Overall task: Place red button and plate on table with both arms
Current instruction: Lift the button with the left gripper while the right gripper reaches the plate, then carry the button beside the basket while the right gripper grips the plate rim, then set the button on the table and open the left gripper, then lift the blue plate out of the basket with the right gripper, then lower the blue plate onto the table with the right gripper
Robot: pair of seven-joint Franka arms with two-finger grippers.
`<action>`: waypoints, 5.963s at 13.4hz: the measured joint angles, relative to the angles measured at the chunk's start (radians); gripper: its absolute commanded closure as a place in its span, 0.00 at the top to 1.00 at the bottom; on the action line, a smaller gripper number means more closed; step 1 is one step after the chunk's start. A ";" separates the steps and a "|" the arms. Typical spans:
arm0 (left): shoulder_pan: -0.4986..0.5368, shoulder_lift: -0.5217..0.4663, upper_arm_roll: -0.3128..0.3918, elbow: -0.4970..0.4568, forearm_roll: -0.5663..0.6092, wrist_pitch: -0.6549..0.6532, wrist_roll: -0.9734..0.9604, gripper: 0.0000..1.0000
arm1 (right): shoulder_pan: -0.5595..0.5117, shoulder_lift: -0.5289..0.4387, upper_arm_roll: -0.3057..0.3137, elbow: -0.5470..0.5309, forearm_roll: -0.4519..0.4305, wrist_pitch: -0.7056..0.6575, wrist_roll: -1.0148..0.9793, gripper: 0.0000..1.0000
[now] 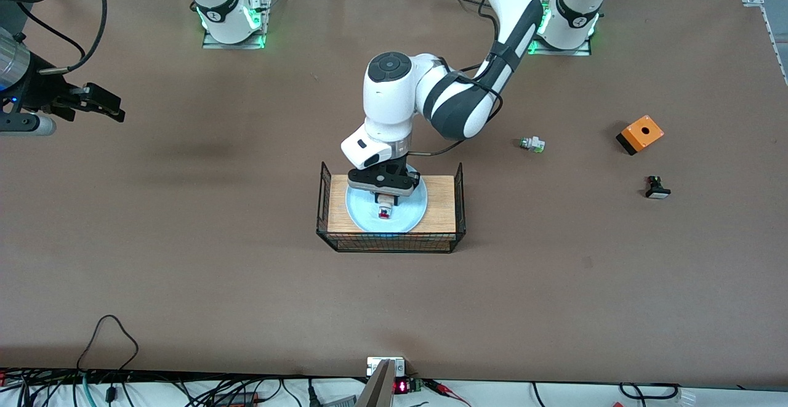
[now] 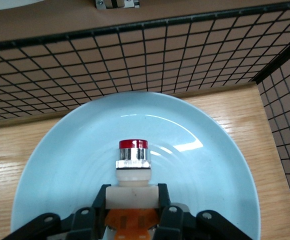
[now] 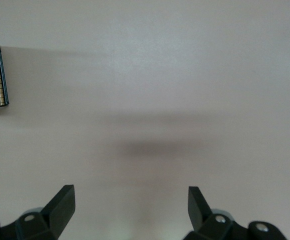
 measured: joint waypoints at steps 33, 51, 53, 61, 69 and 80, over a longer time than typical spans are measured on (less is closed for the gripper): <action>0.667 -0.255 0.021 -0.875 -0.140 0.465 0.868 0.53 | 0.640 0.580 0.021 0.241 0.152 0.459 1.540 0.31; 0.673 -0.471 -0.037 -0.393 -0.219 -0.444 0.869 1.00 | 0.653 0.575 0.018 0.240 0.151 0.503 1.448 0.00; 0.674 -0.471 -0.037 -0.297 -0.236 -0.532 0.869 1.00 | 0.652 0.546 0.016 0.242 0.152 0.479 1.432 0.00; 0.682 -0.456 -0.037 -0.227 -0.241 -0.588 0.866 1.00 | 0.636 0.372 -0.001 0.247 0.168 0.371 1.390 0.00; 0.683 -0.455 -0.037 -0.227 -0.241 -0.603 0.865 1.00 | 0.386 0.352 -0.014 0.251 0.192 0.213 0.907 0.00; 0.686 -0.474 -0.036 -0.194 -0.241 -0.710 0.841 1.00 | -0.003 0.370 -0.019 0.090 0.125 0.090 0.057 0.00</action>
